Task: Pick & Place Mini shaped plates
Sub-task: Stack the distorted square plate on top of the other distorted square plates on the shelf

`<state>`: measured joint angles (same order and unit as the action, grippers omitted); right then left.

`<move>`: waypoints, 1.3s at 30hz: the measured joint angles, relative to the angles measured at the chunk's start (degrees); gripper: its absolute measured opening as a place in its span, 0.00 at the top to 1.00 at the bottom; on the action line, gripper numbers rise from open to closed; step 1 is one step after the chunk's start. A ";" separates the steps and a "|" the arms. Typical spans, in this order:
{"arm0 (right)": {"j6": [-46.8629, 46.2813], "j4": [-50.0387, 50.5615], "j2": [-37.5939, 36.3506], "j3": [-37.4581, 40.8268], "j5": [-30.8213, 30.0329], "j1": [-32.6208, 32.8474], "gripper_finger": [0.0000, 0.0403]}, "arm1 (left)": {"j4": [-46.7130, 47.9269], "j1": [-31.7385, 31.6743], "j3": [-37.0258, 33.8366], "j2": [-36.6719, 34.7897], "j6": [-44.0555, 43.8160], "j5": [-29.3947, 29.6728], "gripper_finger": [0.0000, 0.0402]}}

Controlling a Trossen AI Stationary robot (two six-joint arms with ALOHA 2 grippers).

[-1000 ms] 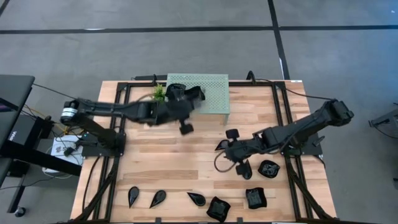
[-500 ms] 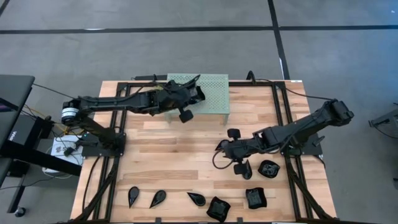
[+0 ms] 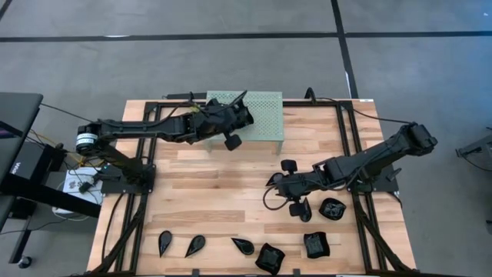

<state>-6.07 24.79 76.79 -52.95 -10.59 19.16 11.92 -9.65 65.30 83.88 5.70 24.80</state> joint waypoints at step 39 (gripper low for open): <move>-4.29 -6.94 1.39 0.00 -0.01 2.57 0.80 | -5.29 33.03 -6.34 -0.09 -14.90 -16.80 0.81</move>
<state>-10.35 17.85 78.18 -52.95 -10.60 21.73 6.63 23.38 58.96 83.79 -9.20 8.00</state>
